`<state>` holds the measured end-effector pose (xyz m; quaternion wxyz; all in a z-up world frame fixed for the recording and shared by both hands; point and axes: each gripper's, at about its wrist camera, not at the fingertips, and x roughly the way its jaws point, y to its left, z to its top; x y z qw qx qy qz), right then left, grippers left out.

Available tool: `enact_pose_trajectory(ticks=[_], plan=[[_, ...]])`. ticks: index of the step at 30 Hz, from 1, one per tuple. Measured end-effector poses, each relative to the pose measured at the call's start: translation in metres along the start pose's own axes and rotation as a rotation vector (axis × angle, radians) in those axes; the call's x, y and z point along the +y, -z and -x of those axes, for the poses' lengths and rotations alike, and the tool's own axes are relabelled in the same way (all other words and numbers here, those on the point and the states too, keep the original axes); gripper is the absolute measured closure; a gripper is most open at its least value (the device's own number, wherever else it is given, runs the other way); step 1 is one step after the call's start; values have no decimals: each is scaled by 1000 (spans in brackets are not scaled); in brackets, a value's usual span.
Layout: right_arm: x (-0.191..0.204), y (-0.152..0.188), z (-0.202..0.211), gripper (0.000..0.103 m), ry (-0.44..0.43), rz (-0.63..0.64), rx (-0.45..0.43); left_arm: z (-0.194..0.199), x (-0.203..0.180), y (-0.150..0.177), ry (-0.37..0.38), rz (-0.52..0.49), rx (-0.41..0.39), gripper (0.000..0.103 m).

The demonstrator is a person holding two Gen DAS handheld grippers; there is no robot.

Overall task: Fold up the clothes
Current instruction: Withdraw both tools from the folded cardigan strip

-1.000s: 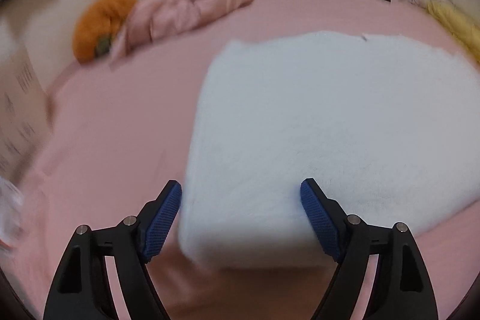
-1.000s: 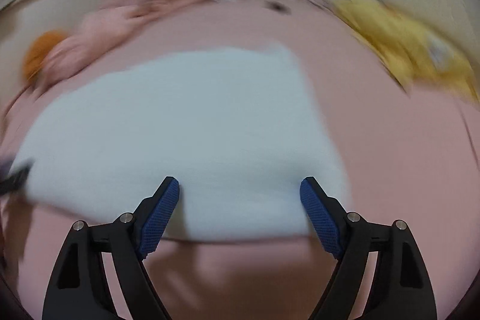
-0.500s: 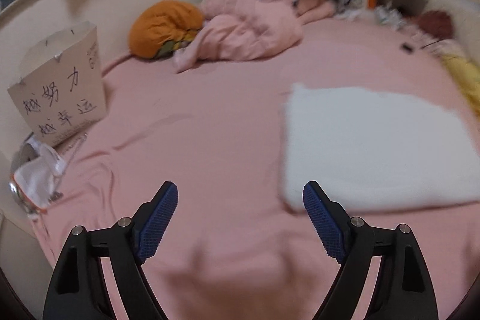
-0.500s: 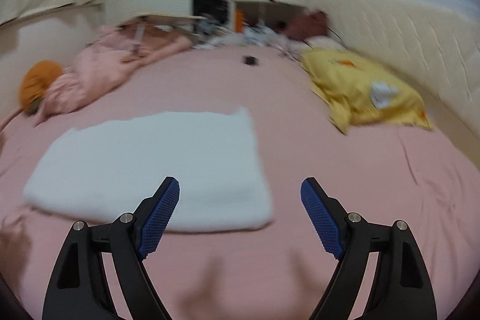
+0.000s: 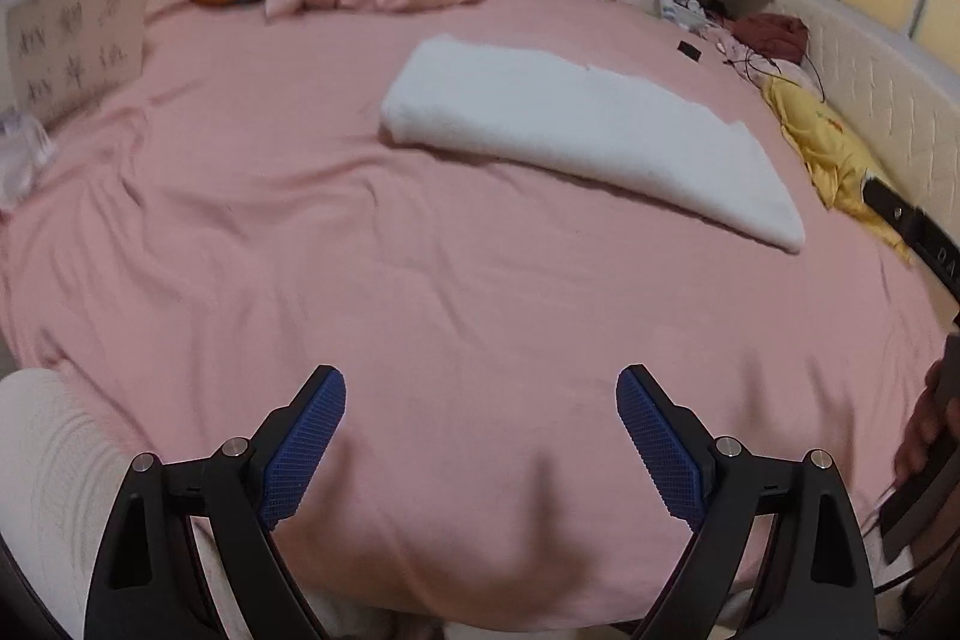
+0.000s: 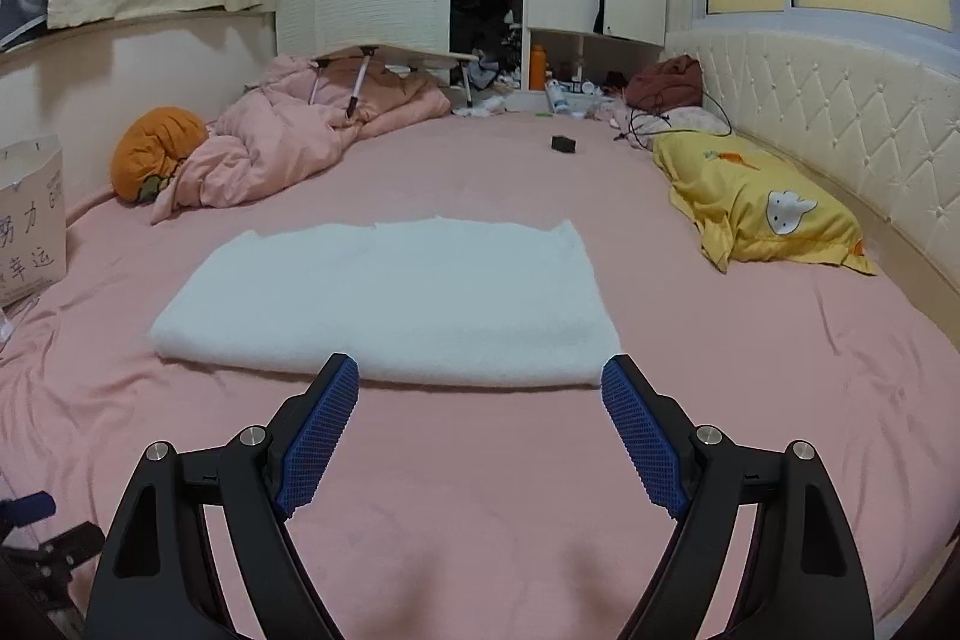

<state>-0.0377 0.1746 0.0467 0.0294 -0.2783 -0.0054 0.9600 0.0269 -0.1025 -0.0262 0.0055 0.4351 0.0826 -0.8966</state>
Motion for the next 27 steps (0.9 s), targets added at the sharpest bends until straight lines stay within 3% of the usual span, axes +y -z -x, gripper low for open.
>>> enact_pose_trajectory(ticks=[9,20,27], plan=[[-9,4,3,20,-25,-24,16,25,-11,-9,34,-11,-38,11],[2,11,-16,20,-37,21,42,-1,-18,6,33,-51,9,11],[12,16,-20,20,-50,56,46,-3,0,7,48,47,-5,11]])
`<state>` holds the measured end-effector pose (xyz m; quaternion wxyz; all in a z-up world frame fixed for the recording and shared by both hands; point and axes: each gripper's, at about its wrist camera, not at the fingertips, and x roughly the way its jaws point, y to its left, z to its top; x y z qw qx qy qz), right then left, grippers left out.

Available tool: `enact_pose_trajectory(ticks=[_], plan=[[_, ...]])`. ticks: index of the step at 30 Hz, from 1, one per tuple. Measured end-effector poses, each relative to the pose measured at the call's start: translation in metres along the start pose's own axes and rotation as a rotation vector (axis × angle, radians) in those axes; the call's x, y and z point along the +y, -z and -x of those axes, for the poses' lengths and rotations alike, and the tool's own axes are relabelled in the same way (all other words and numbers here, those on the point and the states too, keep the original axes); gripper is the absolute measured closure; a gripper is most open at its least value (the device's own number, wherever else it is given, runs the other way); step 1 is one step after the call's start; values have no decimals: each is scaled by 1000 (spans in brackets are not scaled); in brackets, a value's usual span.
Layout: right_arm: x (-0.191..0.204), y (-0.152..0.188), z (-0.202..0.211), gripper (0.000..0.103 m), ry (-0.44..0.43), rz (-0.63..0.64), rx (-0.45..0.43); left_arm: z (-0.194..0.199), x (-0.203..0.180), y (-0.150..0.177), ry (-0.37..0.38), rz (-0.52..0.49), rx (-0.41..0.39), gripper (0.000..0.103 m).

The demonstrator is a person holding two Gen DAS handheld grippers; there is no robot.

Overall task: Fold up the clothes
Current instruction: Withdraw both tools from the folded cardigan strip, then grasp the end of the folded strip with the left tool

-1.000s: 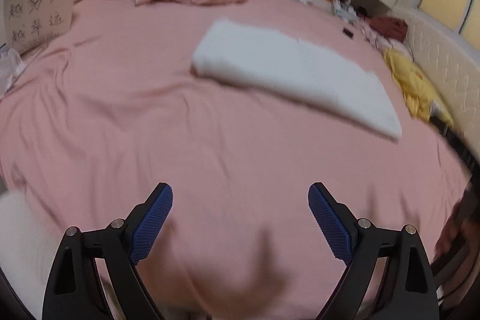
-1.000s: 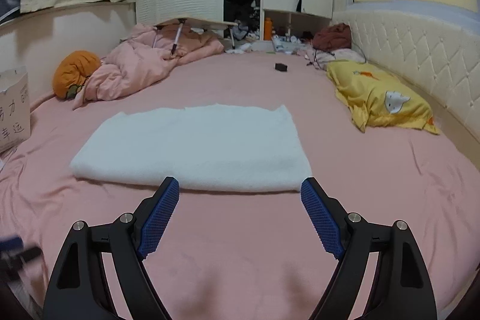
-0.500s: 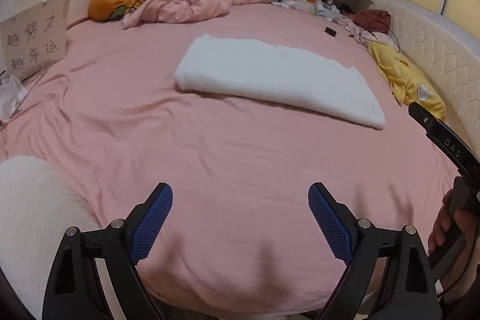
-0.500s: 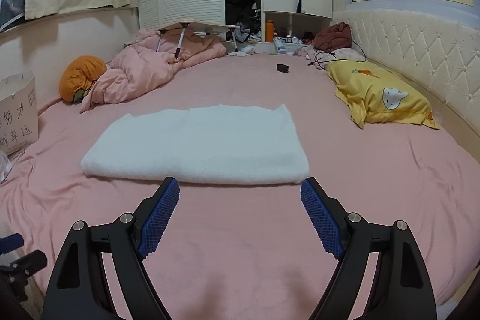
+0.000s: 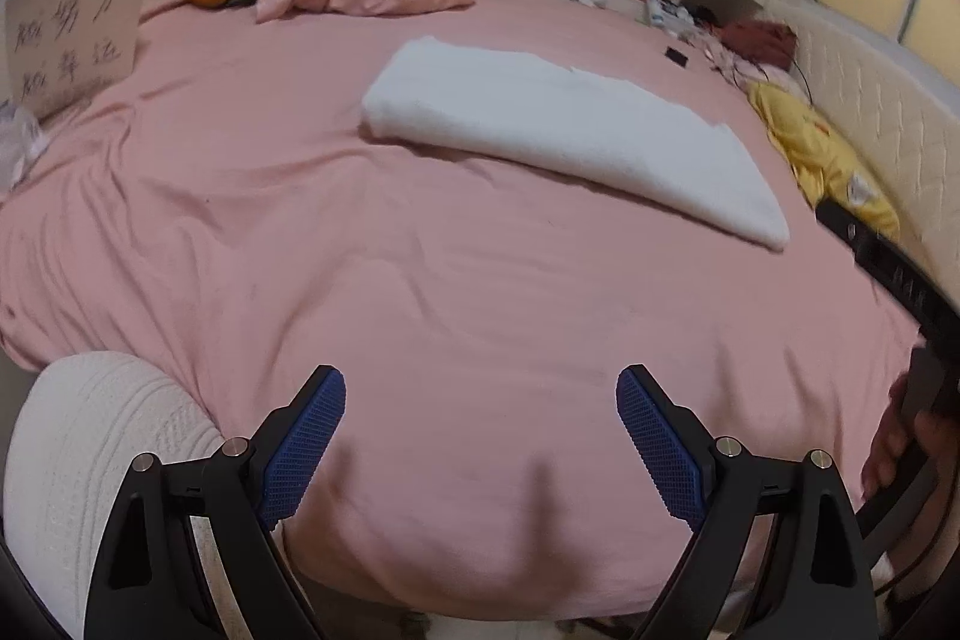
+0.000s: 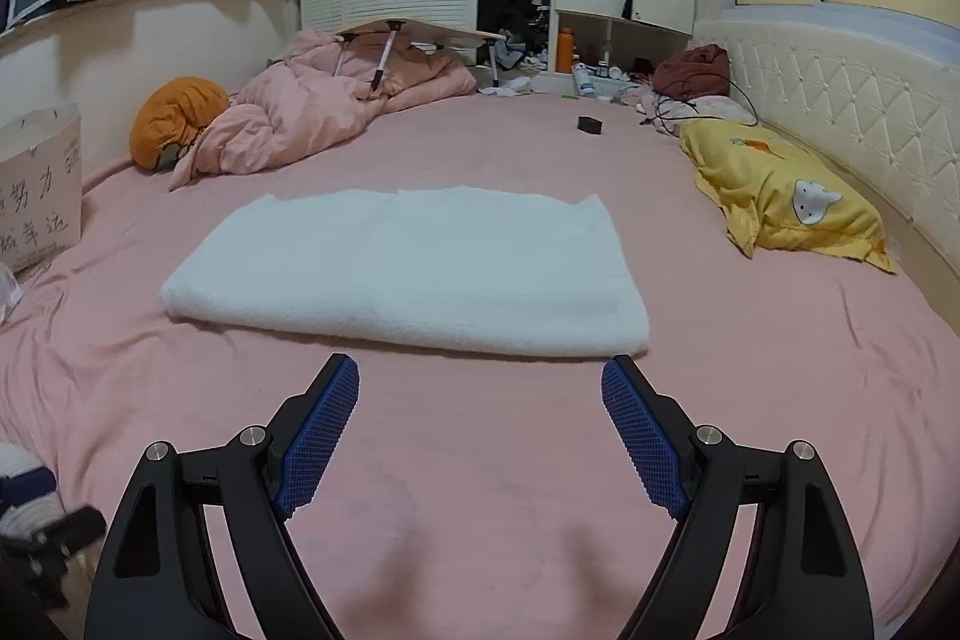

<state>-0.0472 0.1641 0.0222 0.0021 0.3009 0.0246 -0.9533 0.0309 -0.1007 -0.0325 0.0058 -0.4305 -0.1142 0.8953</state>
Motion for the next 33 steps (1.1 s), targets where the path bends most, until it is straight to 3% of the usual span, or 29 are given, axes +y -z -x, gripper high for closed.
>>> enact_pose_trajectory(ticks=[15,18,22,27,31,33], plan=[[1,4,-11,20,-37,-8,32,-21,10,-1,14,75,50,11],[0,5,-14,20,-43,-18,42,-30,11,-7,99,122,83,11],[-4,6,-21,20,-47,-39,62,-53,20,-29,283,270,124,11],[-12,6,-34,20,-55,-78,95,-106,44,-75,533,619,133,11],[-17,5,-44,20,-63,-108,109,-152,57,-103,586,785,104,11],[-18,4,-49,20,-68,-119,114,-175,65,-112,546,835,104,11]])
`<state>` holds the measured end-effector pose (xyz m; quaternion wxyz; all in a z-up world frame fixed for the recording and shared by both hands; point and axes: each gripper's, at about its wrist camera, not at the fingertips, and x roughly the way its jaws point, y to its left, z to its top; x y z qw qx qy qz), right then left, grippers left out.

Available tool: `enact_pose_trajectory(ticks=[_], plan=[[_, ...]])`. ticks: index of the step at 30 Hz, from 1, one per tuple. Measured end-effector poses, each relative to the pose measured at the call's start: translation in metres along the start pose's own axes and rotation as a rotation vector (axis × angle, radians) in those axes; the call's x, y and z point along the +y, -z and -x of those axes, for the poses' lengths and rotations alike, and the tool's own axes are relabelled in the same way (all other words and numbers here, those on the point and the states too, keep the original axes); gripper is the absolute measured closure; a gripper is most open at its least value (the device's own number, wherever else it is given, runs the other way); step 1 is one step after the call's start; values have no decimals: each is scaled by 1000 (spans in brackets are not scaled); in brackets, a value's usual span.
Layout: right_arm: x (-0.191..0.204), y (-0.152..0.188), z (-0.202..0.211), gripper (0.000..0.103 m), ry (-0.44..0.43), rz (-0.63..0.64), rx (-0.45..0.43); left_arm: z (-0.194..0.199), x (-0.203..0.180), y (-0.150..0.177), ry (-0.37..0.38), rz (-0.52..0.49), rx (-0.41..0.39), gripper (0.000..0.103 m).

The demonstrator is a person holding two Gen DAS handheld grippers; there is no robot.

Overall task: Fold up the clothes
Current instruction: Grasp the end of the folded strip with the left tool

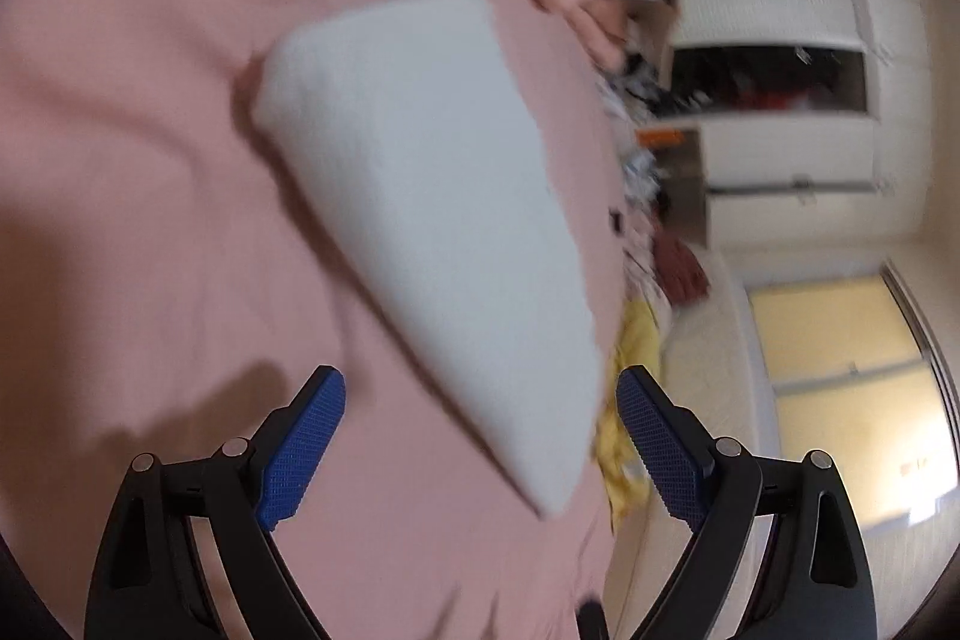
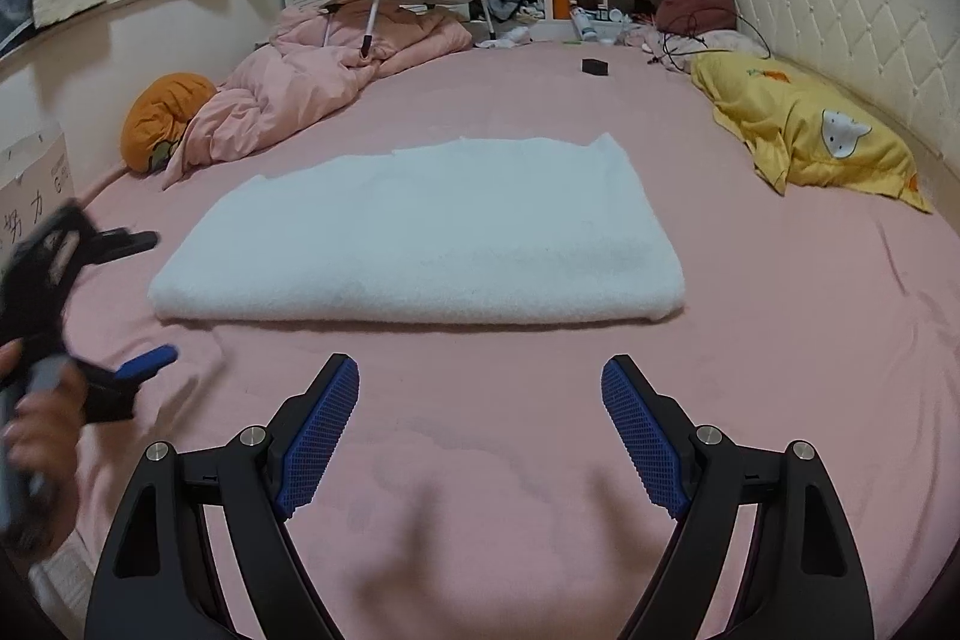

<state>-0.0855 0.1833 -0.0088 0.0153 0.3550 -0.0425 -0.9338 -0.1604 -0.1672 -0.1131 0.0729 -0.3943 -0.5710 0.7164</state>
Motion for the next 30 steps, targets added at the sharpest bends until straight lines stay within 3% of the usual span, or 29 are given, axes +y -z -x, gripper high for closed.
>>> enact_pose_trajectory(ticks=[3,5,11,12,14,15,19,22,27,30], plan=[[-2,-2,-8,20,-8,-11,9,-23,20,-21,-16,90,-31,11],[-3,-3,-14,20,-14,-20,20,-33,25,-34,29,132,-73,11],[-11,-2,-25,20,-47,-78,63,-69,1,-76,113,102,-106,12],[-12,-2,-26,20,-53,-89,67,-72,-1,-78,125,92,-112,17],[-13,-3,-25,20,-61,-104,64,-76,3,-77,72,36,-115,45],[-14,-3,-26,20,-62,-108,63,-79,8,-73,-2,-18,-112,78],[-12,-1,-32,20,-50,-103,65,-77,22,-73,2,-147,-94,78],[-10,-8,-44,20,-26,-71,61,-79,17,-69,-35,-222,-117,78],[3,-74,-89,20,18,-33,-24,-82,14,-66,-52,-310,-166,78],[15,-104,-147,20,30,-7,25,-82,16,-68,-46,-324,-171,78]])
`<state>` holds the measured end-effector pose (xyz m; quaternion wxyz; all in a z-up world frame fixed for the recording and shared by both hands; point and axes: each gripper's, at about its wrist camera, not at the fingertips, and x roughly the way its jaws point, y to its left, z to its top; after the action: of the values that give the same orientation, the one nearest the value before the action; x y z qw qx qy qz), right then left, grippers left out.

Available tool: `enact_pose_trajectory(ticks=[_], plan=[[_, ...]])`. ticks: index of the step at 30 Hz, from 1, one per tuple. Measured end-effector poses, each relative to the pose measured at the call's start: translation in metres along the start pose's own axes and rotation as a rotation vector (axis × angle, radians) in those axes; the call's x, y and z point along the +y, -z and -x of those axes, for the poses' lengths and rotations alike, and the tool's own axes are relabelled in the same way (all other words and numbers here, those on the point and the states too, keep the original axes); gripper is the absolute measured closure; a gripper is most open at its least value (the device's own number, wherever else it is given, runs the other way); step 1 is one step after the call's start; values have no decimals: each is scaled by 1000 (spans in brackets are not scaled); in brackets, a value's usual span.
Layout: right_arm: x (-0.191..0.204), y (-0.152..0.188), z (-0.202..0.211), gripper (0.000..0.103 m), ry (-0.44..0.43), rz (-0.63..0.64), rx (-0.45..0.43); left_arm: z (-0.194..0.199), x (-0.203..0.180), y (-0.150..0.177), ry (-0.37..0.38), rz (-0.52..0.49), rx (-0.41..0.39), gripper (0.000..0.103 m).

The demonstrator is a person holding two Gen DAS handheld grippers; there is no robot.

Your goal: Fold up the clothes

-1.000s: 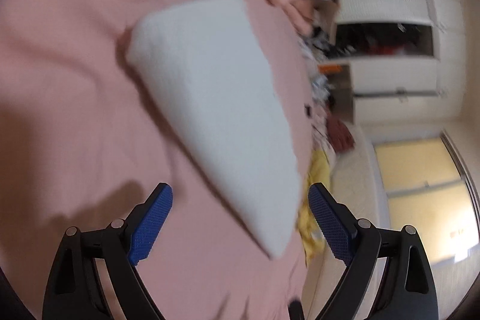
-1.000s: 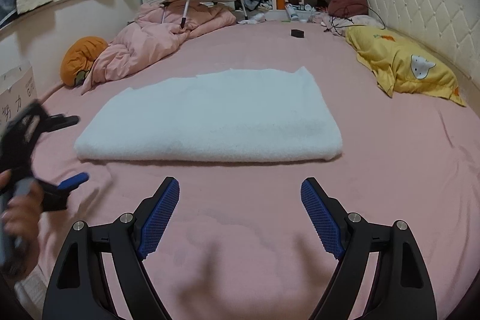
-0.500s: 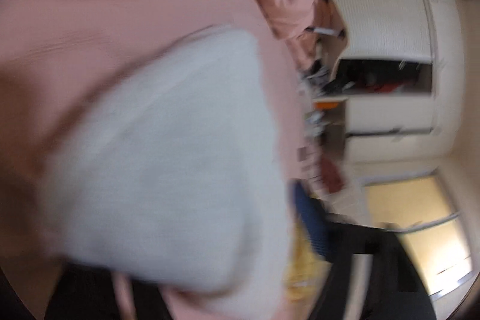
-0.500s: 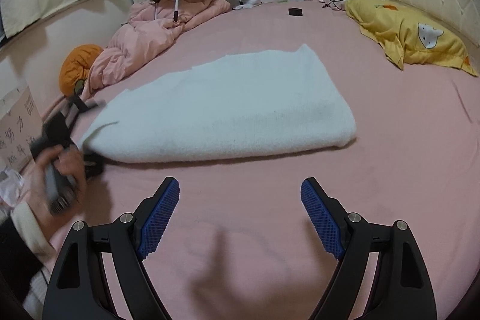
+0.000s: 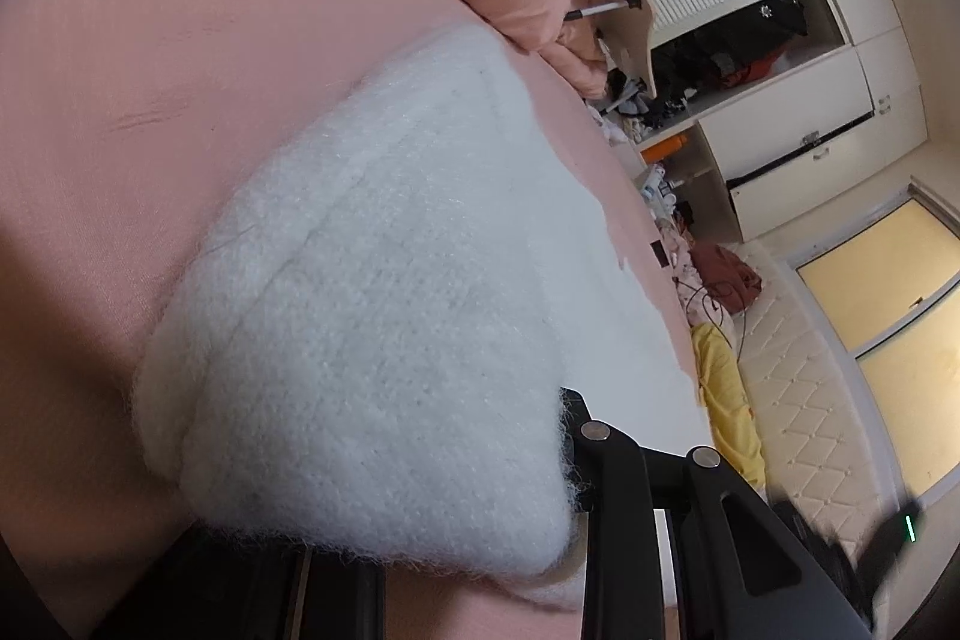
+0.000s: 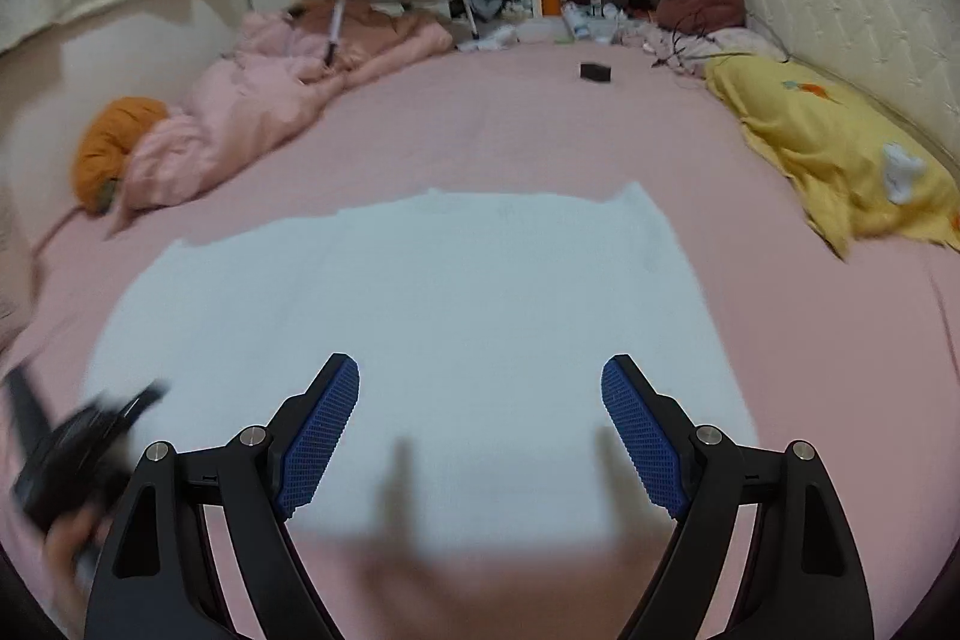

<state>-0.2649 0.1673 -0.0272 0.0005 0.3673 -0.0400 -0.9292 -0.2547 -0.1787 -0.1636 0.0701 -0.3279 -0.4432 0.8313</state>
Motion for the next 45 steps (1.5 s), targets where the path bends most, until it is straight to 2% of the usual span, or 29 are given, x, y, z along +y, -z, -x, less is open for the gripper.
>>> enact_pose_trajectory(ticks=[3,5,6,7,11,14,16,18,20,23,24,27,30,32,33,36,39,43,45], plan=[[12,-22,-57,20,3,40,60,-1,0,1,4,-17,-11,78],[24,-10,-98,17,1,125,133,-3,0,0,8,-27,-18,78],[27,-6,-110,12,-1,150,133,-4,0,-1,12,-28,-18,78],[25,-5,-110,11,-4,146,108,-5,0,-1,15,-30,-19,78],[26,-10,-94,11,12,134,94,-5,2,-1,28,-32,-25,78],[32,2,-70,11,-53,112,29,-4,4,-1,35,-33,-27,78],[37,16,-83,8,-36,122,73,-4,4,-1,39,-34,-27,78],[32,12,-90,4,-47,86,90,-4,4,-1,41,-34,-26,78],[33,2,-86,4,-42,106,101,-4,5,-1,43,-33,-26,78],[11,-8,-59,4,33,104,-11,-3,5,-1,46,-32,-26,78],[-3,-6,-62,4,59,77,-5,-3,5,-1,47,-32,-27,78],[-34,5,-88,1,66,16,100,-4,4,-2,46,-36,-26,78],[-21,-4,-79,5,95,100,85,-4,4,-3,48,-33,-26,78],[-27,-1,-72,5,100,77,25,-4,5,-3,49,-33,-26,78],[-31,1,-74,4,98,61,23,-4,5,-3,50,-33,-26,78],[-34,6,-91,0,105,58,90,-5,5,-4,46,-35,-24,78],[-37,-1,-77,3,60,48,103,-5,4,-5,41,-30,-18,78],[-76,3,0,5,-76,-79,32,-4,3,-5,29,-28,-8,78],[-95,22,34,5,-136,-96,74,-5,0,-5,6,-28,0,78]])
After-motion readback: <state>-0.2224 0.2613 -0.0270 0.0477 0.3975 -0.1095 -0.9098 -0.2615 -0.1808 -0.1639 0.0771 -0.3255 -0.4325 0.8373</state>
